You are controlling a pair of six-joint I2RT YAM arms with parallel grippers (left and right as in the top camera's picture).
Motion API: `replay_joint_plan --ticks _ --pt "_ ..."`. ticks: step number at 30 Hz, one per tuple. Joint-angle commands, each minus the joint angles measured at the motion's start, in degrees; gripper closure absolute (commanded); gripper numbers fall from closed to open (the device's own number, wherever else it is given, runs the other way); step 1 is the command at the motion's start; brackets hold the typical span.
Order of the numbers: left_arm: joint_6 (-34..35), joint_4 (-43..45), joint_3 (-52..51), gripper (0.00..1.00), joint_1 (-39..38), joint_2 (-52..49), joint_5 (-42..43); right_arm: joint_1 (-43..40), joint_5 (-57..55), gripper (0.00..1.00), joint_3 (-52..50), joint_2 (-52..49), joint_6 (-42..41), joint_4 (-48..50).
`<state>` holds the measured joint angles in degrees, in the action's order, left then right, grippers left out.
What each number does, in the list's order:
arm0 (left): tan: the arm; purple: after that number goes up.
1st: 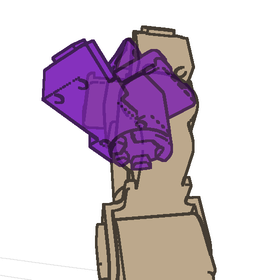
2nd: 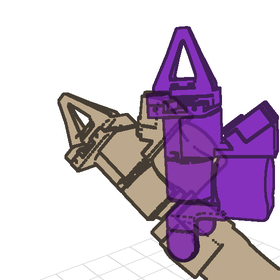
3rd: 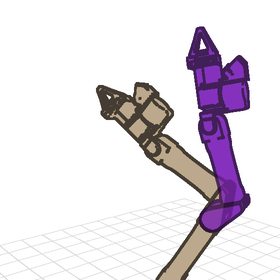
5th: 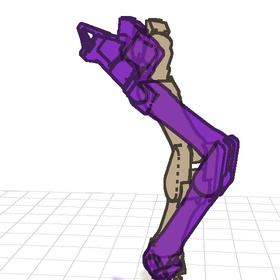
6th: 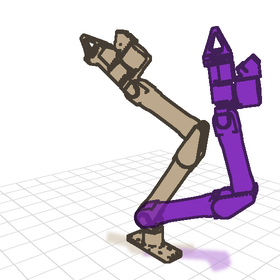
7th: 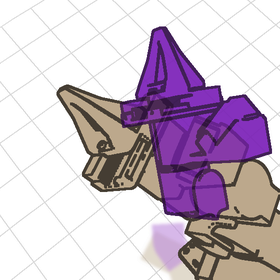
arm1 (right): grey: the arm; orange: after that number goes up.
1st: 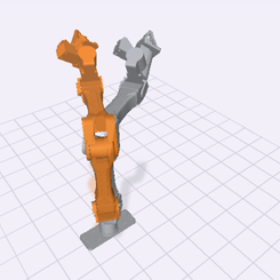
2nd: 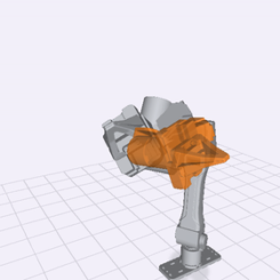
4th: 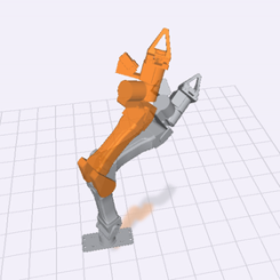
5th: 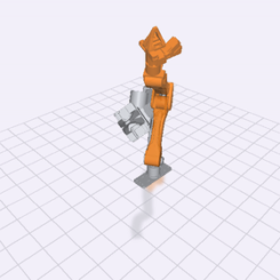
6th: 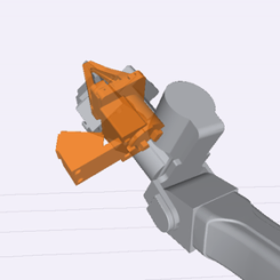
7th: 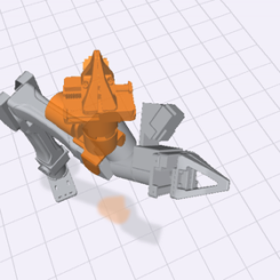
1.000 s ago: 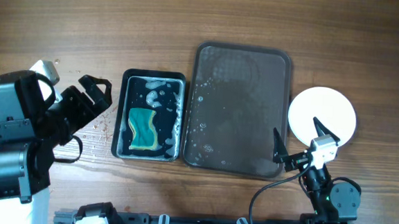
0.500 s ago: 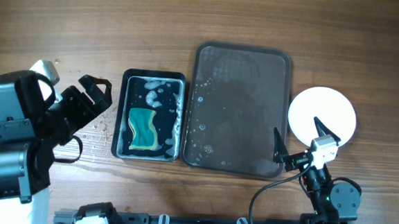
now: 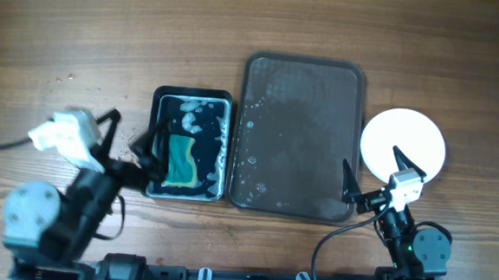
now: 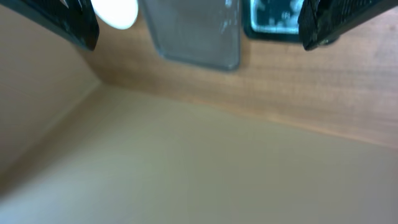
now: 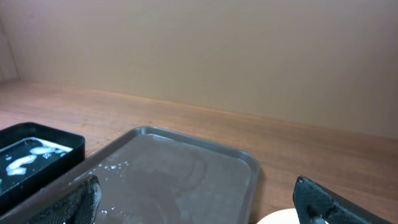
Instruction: Clean dirty plates on tray and stack at the side
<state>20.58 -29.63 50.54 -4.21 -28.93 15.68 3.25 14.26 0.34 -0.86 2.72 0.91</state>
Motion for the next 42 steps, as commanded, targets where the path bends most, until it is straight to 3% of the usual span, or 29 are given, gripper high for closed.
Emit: replay_joint_plan --ticks 1,8,14,16,42 --pt "-3.89 8.46 -17.03 0.0 -0.57 10.1 1.42 0.13 -0.74 0.0 -0.04 0.59 0.28 0.31" --pt "-3.45 20.09 -38.91 0.0 -0.5 27.74 -4.28 0.13 -0.72 0.0 -0.04 0.59 0.26 0.31" --pt "-3.45 31.04 -50.45 0.0 -0.5 28.74 -6.19 0.13 -0.74 0.0 -0.04 0.59 0.28 0.31" --pt "-3.48 25.94 -50.18 0.0 -0.39 28.74 -6.38 0.13 -0.74 0.0 -0.04 0.59 0.28 0.31" --pt "-3.48 26.14 -50.18 0.0 -0.39 28.65 -6.36 0.13 -0.74 0.0 -0.04 0.59 0.28 0.31"
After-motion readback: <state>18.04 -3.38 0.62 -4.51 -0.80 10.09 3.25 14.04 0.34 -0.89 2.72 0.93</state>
